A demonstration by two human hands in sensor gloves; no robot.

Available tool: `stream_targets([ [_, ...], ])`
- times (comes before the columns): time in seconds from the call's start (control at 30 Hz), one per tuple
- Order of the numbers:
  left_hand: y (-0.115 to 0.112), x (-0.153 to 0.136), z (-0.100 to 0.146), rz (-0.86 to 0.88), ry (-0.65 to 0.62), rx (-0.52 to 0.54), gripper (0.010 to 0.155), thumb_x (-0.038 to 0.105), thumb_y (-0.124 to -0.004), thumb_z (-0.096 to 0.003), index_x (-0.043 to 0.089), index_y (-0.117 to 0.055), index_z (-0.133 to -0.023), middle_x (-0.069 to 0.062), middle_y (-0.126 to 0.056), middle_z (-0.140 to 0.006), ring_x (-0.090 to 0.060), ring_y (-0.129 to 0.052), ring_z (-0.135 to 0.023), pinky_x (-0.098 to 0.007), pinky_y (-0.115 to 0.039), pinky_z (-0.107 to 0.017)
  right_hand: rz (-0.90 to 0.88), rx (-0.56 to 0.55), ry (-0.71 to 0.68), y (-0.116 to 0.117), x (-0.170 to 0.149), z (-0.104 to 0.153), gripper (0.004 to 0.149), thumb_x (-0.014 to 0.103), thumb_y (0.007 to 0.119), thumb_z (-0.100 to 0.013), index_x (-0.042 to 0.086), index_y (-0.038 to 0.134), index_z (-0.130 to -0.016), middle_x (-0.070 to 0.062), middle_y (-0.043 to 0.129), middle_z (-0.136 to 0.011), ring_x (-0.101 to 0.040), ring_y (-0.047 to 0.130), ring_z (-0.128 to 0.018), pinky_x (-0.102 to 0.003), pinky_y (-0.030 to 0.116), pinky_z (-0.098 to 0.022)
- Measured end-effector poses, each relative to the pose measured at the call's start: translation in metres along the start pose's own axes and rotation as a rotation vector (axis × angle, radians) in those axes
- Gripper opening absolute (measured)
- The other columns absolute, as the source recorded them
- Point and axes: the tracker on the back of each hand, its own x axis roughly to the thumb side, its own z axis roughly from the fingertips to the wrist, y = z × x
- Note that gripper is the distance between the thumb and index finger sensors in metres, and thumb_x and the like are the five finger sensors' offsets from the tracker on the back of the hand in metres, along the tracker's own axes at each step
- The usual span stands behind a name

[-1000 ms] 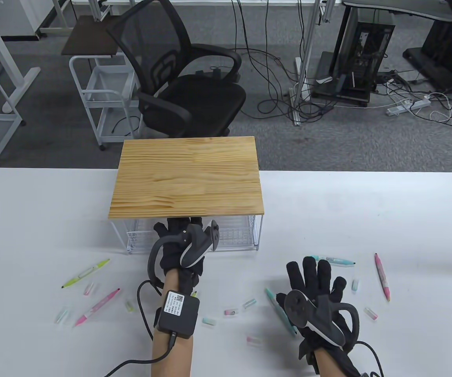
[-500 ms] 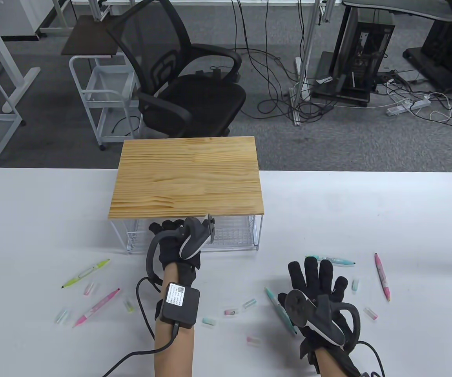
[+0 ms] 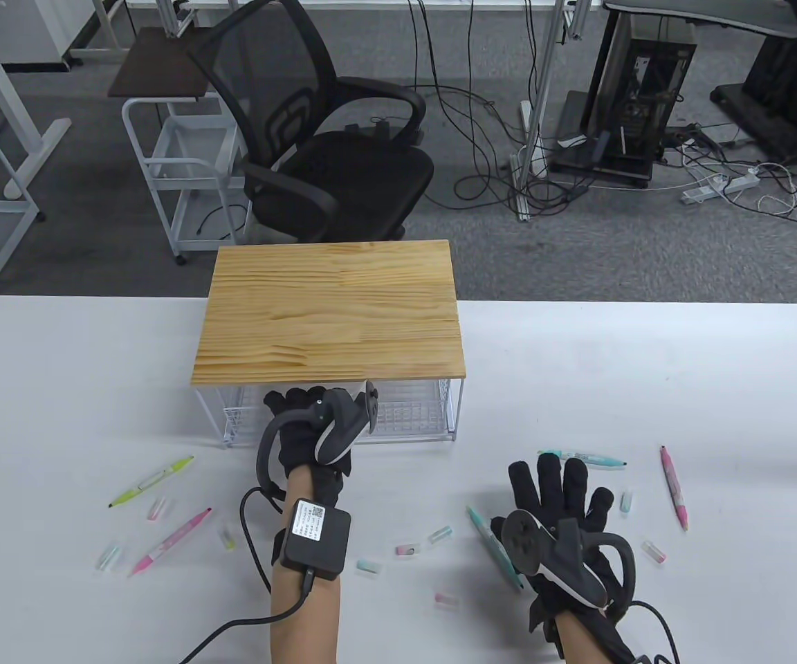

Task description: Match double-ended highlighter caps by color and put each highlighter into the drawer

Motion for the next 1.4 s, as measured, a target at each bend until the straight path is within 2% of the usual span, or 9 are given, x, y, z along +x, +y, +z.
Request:
stream_targets([
  [0.47,-0.005,-0.005,0.006,0.000,-0.011,0.061,0.039,0.035,-0.056,-0.0652,0.053,-0.065,-0.099,0.014,-0.081,-0.113,-0.025,-0.081,-0.106,-0.064,-0.051,-0.083,-0.006,0.018,0.003,0.001,0.000,-0.001,0.081,0.061,0.056,-0.058,0.027,0.015,-0.118,-0.019,0.013,-0.127,-0.052,0.008,-0.108,-0.076,0.028,-0.071],
  [0.93,-0.003,-0.017,0.045,-0.065,-0.094,0.046,0.038,0.036,-0.059,-0.0648,0.053,-0.069,-0.097,0.014,-0.088,-0.107,-0.021,-0.090,-0.098,-0.059,-0.059,-0.082,-0.005,0.036,-0.011,0.002,0.004,0.000,0.080,0.061,0.056,-0.058,0.027,0.015,-0.118,-0.019,0.013,-0.127,-0.052,0.008,-0.108,-0.076,0.028,-0.071],
  [1.4,-0.004,-0.020,0.060,-0.079,-0.107,0.025,0.037,0.036,-0.059,-0.0647,0.053,-0.069,-0.097,0.015,-0.089,-0.106,-0.020,-0.091,-0.097,-0.058,-0.060,-0.082,-0.008,0.043,-0.018,0.003,0.006,0.000,0.081,0.061,0.056,-0.058,0.027,0.015,-0.119,-0.019,0.013,-0.127,-0.052,0.009,-0.108,-0.076,0.028,-0.071],
])
